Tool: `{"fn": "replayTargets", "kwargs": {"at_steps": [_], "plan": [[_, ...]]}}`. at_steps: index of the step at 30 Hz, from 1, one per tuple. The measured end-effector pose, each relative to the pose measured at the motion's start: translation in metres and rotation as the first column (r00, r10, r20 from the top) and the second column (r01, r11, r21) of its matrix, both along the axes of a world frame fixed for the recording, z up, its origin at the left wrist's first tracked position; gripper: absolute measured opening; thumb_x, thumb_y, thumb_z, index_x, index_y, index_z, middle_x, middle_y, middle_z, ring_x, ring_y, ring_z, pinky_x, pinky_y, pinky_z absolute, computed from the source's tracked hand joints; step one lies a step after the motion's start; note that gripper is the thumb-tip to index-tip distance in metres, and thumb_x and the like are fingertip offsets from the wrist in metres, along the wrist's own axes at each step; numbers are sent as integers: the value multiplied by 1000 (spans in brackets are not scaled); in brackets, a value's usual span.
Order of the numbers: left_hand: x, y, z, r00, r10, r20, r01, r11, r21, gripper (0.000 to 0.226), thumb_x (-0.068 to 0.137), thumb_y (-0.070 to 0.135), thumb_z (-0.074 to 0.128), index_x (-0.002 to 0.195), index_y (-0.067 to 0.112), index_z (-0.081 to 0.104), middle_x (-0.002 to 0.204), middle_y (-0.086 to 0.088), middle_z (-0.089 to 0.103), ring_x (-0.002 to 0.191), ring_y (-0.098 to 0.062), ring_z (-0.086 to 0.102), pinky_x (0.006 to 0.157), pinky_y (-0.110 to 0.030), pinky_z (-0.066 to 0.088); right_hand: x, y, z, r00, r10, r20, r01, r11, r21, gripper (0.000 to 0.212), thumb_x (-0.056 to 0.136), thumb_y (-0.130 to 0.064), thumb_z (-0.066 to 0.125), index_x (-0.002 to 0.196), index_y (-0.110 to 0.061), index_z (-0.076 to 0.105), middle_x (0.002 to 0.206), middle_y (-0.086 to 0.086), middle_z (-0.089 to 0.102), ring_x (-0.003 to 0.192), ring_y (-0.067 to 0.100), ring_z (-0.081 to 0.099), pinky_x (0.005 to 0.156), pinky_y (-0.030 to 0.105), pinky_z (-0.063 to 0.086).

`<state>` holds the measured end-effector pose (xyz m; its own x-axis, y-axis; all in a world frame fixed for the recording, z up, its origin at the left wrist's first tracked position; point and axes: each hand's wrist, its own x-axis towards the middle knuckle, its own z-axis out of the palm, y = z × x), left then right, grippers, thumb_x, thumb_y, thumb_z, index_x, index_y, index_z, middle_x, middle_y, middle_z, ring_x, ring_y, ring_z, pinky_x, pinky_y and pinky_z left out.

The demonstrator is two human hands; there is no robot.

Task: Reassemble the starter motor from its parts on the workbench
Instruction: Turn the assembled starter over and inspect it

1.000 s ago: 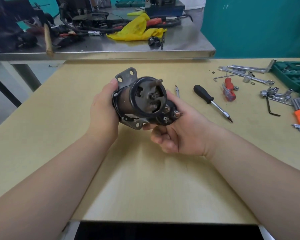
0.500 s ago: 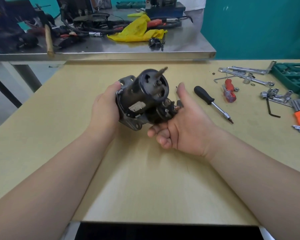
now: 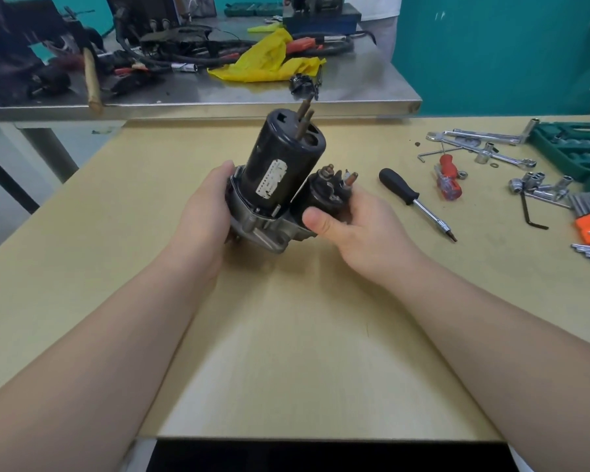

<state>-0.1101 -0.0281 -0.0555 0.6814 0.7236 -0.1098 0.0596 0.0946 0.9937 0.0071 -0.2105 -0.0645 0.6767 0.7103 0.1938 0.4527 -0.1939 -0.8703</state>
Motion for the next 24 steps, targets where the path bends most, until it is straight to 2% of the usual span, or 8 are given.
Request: {"fn": "replayTargets", "kwargs": {"at_steps": [2,5,8,11,14,17,19,24], "plan": [[-2,-2,2,999,-47,-10,47,999,-2,54,97,66,45,110,28,82,104,-8,83,88,-23,79,83,-39,54,-3,4,-2,995,-1,-97,12,993,115,37,79,-75,68,105,-48,61,93,-29,74,89,-2,69,84,26,53],[-2,-8,3,993,-116,-13,116,992,39,58,99,68,43,111,26,80,98,-14,82,76,-23,76,69,-34,51,-5,7,-2,979,-5,-206,66,954,293,39,80,-69,76,107,-42,66,107,-28,77,102,-3,73,85,15,56],[1,-16,0,980,-194,-36,196,977,85,61,100,71,39,122,30,78,106,-10,83,88,-23,80,78,-38,53,-1,4,1,936,-5,-353,160,897,413,70,64,-78,86,111,-29,70,115,-3,80,111,20,76,100,47,60],[6,-24,-4,962,-270,-50,273,957,101,65,97,73,37,132,33,75,117,-6,82,106,-27,79,98,-45,55,6,-2,4,935,-48,-352,214,866,451,78,60,-79,87,112,-22,71,114,3,80,111,24,76,103,57,58],[5,-24,-6,949,-306,-71,313,938,149,65,100,75,34,118,35,82,111,-7,83,105,-26,80,101,-45,56,9,-5,9,898,-14,-440,248,842,480,70,64,-70,90,109,-20,74,115,8,80,112,30,76,101,59,58],[0,-19,-8,973,-204,-110,230,913,338,77,92,83,36,89,24,86,81,-10,82,79,-20,81,77,-26,61,7,-5,17,829,67,-555,265,827,496,70,77,-61,85,122,-8,73,120,12,79,113,32,76,100,59,60],[-1,-15,-8,991,-104,-86,131,901,414,84,89,84,39,74,14,81,68,-10,78,67,-20,77,69,-26,59,4,-6,20,760,117,-639,270,838,475,65,87,-57,79,129,-8,71,123,13,78,114,32,76,100,60,59],[4,-8,-2,997,-6,75,-13,968,250,59,92,71,47,71,25,77,79,-5,79,72,-20,73,72,-42,60,-3,1,19,578,182,-795,263,881,393,56,93,-62,70,131,-20,73,124,6,79,114,28,77,105,55,57]]}}
